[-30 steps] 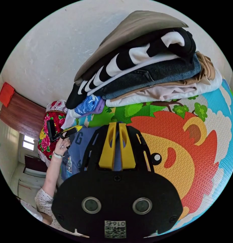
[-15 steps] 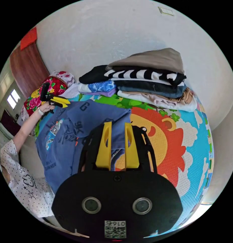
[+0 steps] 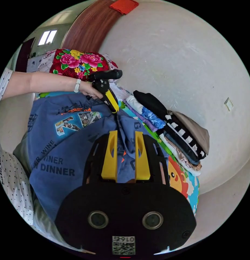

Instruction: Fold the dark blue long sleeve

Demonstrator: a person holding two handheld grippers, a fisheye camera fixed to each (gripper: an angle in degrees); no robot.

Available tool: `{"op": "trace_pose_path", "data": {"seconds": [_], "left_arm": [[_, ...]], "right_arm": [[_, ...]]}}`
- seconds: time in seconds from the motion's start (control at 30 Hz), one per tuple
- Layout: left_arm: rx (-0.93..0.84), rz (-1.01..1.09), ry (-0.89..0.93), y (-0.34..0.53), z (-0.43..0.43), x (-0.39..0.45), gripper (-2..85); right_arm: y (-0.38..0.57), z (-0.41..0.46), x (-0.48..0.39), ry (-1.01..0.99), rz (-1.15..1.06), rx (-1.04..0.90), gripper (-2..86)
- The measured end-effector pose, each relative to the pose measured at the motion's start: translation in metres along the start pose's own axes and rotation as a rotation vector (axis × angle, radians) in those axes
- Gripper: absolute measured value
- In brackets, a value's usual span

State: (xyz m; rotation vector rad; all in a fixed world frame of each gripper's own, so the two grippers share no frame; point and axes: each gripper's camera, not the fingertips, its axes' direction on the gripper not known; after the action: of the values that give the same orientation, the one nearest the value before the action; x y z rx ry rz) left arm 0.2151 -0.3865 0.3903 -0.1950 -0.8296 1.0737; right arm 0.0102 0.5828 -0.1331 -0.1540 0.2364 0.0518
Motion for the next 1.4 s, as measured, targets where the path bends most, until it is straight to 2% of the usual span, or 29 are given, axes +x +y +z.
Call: {"op": "trace_pose_path", "data": {"seconds": [0.1, 0.17, 0.23, 0.33, 0.47, 0.57, 0.63, 0.7, 0.73, 0.87, 1.0, 1.17, 1.3, 1.4], "left_arm": [[0.022, 0.055, -0.021, -0.017, -0.055, 0.017, -0.5], [-0.001, 0.099, -0.056, -0.027, -0.089, 0.034, -0.5], [-0.041, 0.136, -0.07, -0.033, -0.121, 0.053, -0.6], [-0.122, 0.156, -0.051, -0.027, -0.165, 0.09, -0.6], [-0.076, 0.119, 0.192, 0.004, -0.198, 0.127, -0.6], [-0.065, 0.056, 0.336, 0.033, -0.179, 0.144, -0.7], [-0.152, 0.053, 0.364, 0.052, -0.148, 0.162, -0.8], [-0.318, 0.062, 0.392, 0.077, -0.105, 0.187, -0.4], [-0.329, 0.057, 0.393, 0.082, -0.101, 0.19, -0.3], [-0.238, 0.008, 0.265, 0.101, -0.114, 0.185, 4.1], [-0.207, -0.096, 0.289, 0.118, -0.121, 0.164, 8.3], [-0.197, -0.271, 0.376, 0.14, -0.113, 0.126, 8.8], [-0.177, -0.339, 0.519, 0.154, -0.101, 0.115, 8.4], [-0.165, -0.344, 0.478, 0.16, -0.105, 0.113, 6.7]], "right_arm": [[-0.054, 0.004, -0.025, 0.017, -0.067, -0.003, 10.0], [-0.1, 0.001, -0.032, 0.169, -0.029, 0.018, 10.3], [-0.128, -0.006, -0.035, 0.214, -0.042, 0.025, 9.8], [-0.155, -0.039, -0.032, 0.087, -0.04, 0.015, 3.0], [-0.133, -0.124, -0.037, -0.113, -0.185, 0.229, 2.3], [-0.113, -0.147, -0.045, -0.143, -0.232, 0.156, 5.7], [-0.096, -0.15, -0.052, -0.158, -0.246, 0.055, 6.8], [-0.079, -0.155, -0.056, -0.167, -0.227, -0.013, 7.2], [-0.069, -0.16, -0.056, -0.16, -0.18, -0.041, 7.3], [-0.051, -0.191, -0.053, -0.181, 0.034, -0.097, 7.4], [-0.054, -0.222, -0.08, -0.18, 0.056, -0.012, 7.7], [-0.094, -0.23, -0.147, -0.099, -0.188, -0.007, 9.9], [-0.115, -0.224, -0.174, -0.03, -0.352, -0.046, 10.8], [-0.126, -0.22, -0.182, -0.04, -0.393, -0.052, 9.8]]}}
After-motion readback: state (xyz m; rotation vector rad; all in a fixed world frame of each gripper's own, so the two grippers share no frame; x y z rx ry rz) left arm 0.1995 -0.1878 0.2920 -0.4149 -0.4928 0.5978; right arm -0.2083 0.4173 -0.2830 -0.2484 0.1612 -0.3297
